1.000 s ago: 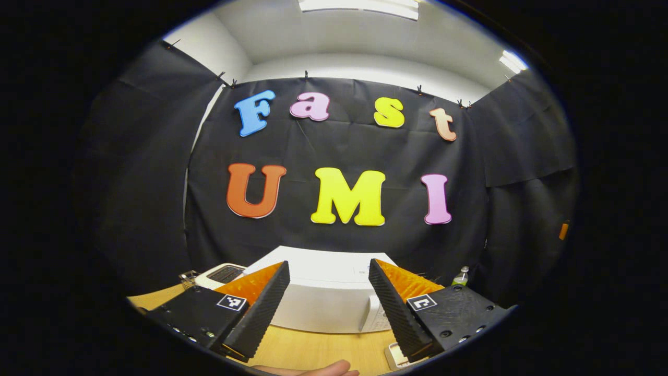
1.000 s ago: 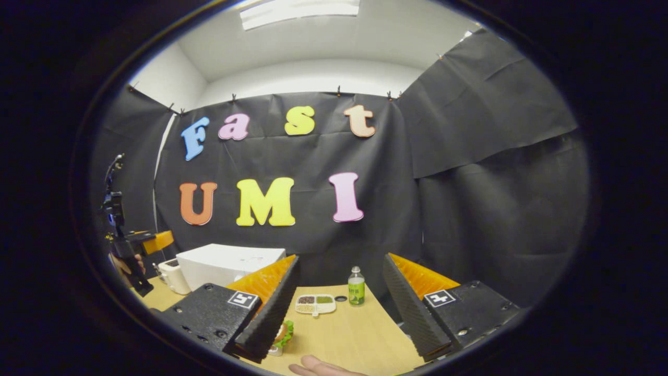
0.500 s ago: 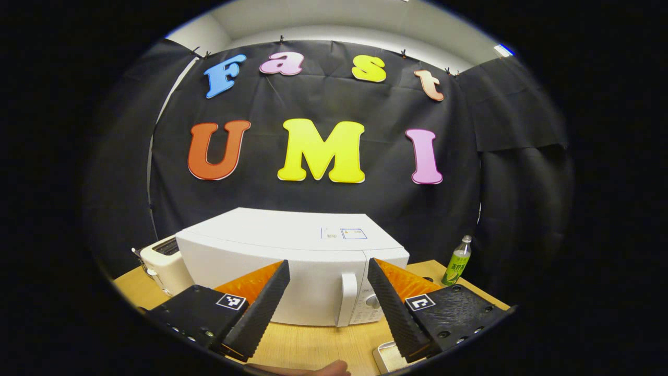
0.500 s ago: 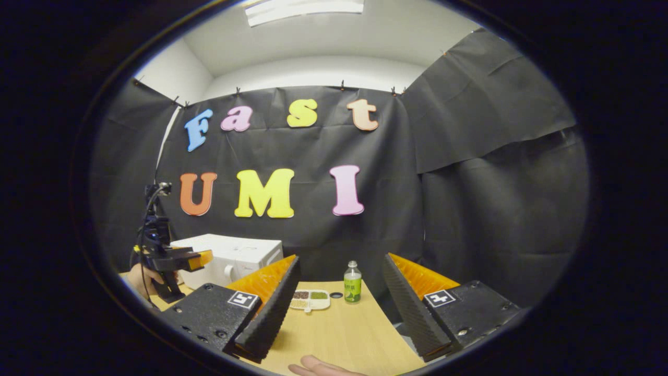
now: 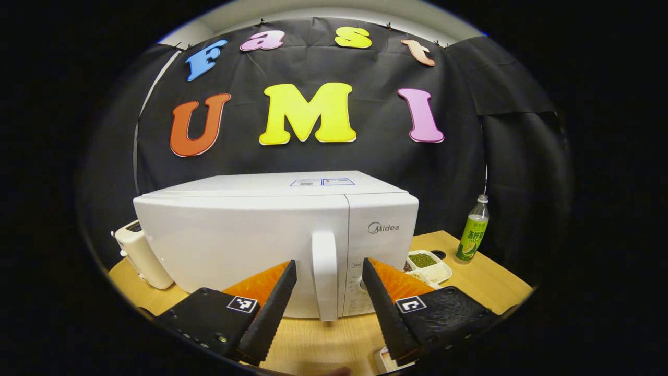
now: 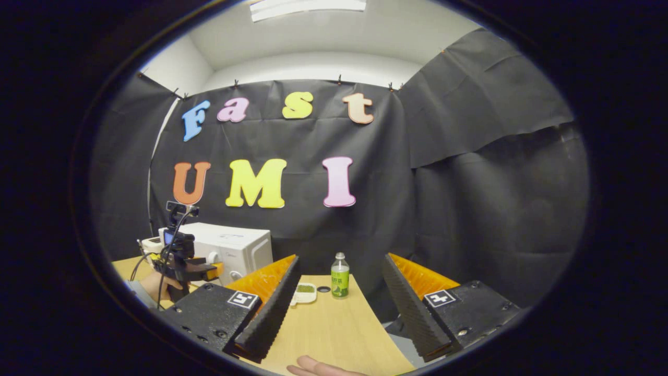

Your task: Open the microwave oven with the left hand, put the food in, and close the microwave oven.

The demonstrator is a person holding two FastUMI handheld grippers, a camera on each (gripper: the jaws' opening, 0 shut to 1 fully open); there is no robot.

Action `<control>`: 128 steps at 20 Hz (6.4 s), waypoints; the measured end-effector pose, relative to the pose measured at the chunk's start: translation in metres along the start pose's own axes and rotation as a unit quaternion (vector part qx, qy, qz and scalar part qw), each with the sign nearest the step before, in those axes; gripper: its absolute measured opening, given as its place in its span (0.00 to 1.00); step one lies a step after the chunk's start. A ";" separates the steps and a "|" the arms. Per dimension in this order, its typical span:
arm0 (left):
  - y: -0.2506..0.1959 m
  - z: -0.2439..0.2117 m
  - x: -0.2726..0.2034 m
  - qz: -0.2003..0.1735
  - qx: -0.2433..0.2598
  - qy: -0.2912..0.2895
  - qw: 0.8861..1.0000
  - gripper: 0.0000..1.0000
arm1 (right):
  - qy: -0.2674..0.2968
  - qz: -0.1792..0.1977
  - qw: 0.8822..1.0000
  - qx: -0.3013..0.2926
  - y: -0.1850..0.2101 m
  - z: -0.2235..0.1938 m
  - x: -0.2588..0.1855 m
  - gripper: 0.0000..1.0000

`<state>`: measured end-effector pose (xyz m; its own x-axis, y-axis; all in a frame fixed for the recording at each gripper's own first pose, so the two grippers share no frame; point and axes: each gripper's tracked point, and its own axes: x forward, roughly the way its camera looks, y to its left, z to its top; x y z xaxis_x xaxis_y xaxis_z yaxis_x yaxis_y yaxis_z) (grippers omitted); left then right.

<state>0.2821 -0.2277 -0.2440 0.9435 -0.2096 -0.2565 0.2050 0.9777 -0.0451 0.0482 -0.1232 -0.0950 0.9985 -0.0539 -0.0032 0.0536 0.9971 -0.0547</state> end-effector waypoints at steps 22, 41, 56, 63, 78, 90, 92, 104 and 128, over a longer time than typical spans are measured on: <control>0.009 -0.012 0.003 -0.003 -0.019 -0.008 1.000 0.12 | 0.003 0.003 1.000 0.000 -0.004 -0.003 -0.033 0.91; 0.013 -0.018 -0.040 -0.021 -0.004 -0.019 1.000 0.01 | 0.012 0.032 0.999 -0.019 0.022 -0.003 -0.031 0.91; 0.076 -0.049 -0.179 -0.138 0.007 -0.038 0.990 0.01 | 0.011 0.101 0.995 -0.022 0.119 0.015 -0.065 0.91; 0.153 -0.063 -0.241 -0.102 -0.007 -0.046 0.994 0.06 | 0.017 0.139 0.989 -0.042 0.172 0.006 -0.082 1.00; 0.316 -0.045 -0.380 0.123 -0.021 -0.049 0.991 0.98 | 0.084 0.175 0.978 -0.080 0.222 -0.046 -0.061 0.96; 0.305 0.036 -0.394 0.136 -0.087 -0.095 0.982 0.95 | 0.200 0.147 0.965 -0.089 0.192 -0.057 0.011 1.00; 0.299 0.051 -0.392 0.138 -0.070 -0.107 0.982 0.95 | 0.233 0.150 0.958 -0.078 0.182 -0.061 0.024 1.00; 0.232 0.107 -0.376 0.122 -0.050 -0.172 0.976 0.84 | 0.493 0.254 0.829 0.071 0.171 -0.157 0.079 0.96; 0.182 0.095 -0.362 0.044 -0.004 -0.133 0.990 0.95 | 0.562 0.319 0.748 0.148 0.187 -0.169 0.043 0.27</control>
<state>0.0025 0.0252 -0.0679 0.9930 -0.1179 0.0037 0.1180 0.9921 -0.0420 0.1001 0.0515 -0.2744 0.1933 0.5924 -0.7821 -0.2676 0.7988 0.5389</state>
